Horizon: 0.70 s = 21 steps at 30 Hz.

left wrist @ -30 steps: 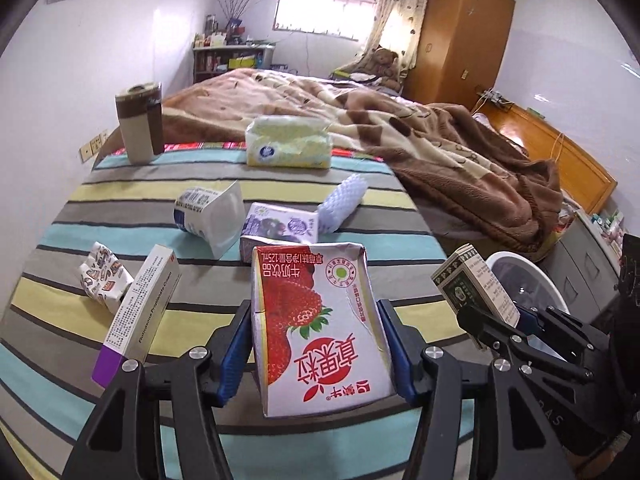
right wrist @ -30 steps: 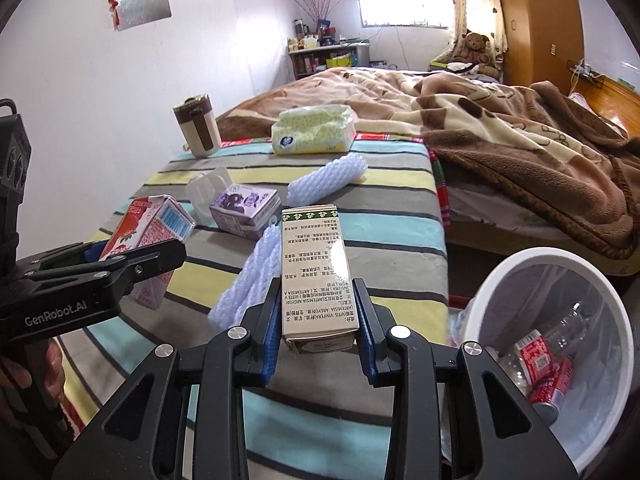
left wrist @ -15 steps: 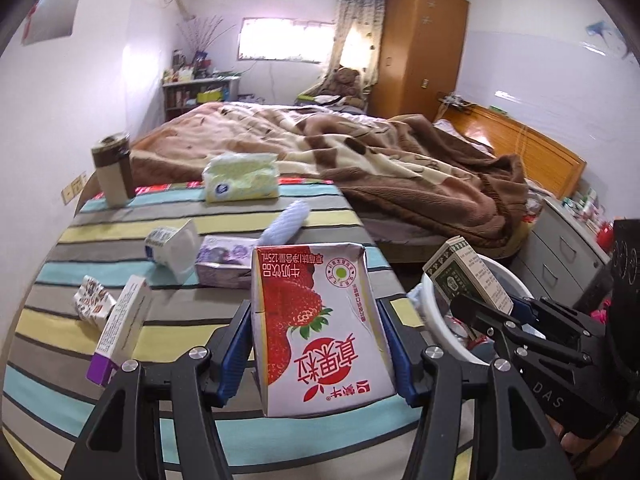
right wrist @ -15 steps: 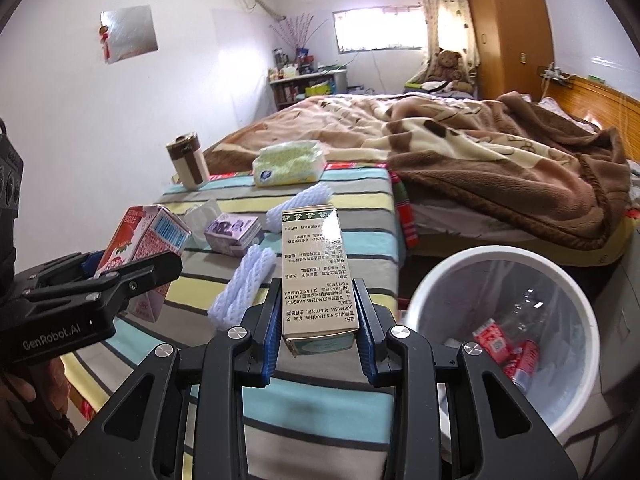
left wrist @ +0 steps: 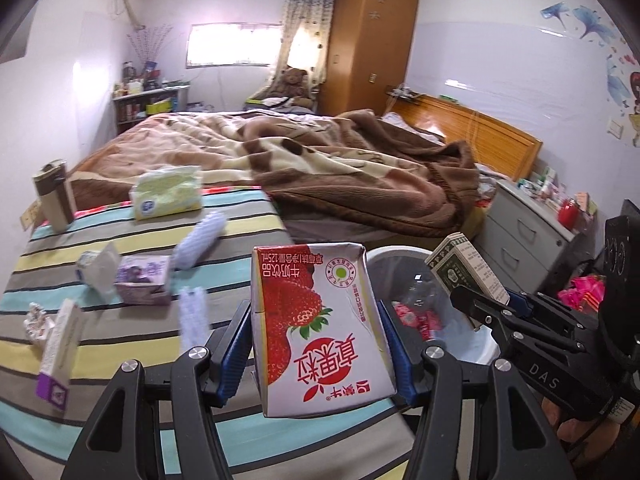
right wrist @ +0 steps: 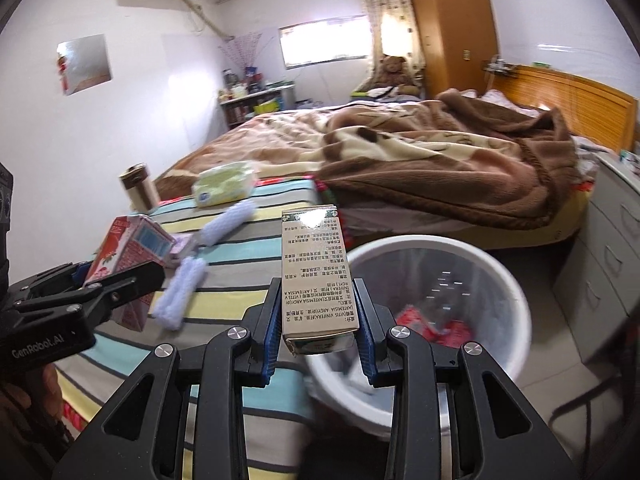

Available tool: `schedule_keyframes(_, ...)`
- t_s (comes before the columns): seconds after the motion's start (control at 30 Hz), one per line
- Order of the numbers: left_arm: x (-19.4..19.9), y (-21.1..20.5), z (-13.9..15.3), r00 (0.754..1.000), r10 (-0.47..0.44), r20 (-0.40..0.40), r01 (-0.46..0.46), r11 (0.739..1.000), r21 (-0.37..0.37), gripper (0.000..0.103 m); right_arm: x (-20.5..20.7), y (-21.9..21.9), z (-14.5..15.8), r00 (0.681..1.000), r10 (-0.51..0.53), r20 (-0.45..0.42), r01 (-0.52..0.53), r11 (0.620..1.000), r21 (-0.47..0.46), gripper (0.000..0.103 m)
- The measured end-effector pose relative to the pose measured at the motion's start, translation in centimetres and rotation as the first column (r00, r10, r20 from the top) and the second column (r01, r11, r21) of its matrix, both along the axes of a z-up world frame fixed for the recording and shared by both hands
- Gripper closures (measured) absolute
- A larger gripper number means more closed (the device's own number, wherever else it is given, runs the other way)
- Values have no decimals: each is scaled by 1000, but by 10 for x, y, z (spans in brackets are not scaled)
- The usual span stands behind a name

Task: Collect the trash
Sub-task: 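Carry the juice carton and small box over the white bin and open both tools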

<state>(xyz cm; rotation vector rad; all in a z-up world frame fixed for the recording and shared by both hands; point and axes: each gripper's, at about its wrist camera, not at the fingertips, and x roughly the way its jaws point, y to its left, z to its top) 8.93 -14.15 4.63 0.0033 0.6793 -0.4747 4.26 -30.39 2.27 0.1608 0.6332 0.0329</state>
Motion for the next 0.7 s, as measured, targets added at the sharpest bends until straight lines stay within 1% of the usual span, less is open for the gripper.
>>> schedule_keyframes(0.27, 11, -50, -11, 996, -89, -16, 89, 996, 2, 42, 0, -32, -10, 994, -107, -26, 107, 994, -8, 69)
schedule_keyframes(0.43, 21, -77, -21, 990, -130, -51, 130, 991, 2, 42, -1, -48, -18, 989, -137, -55, 137, 991, -6, 69)
schedule_keyframes(0.5, 23, -86, -24, 988, -146, -53, 146, 989, 1, 42, 0, -53, -21, 987, -147, -64, 147, 989, -7, 69)
schedule_keyframes(0.7, 30, -106, -32, 986, -157, -64, 159, 987, 20, 42, 1, -64, -27, 982, -166, -86, 166, 986, -9, 69)
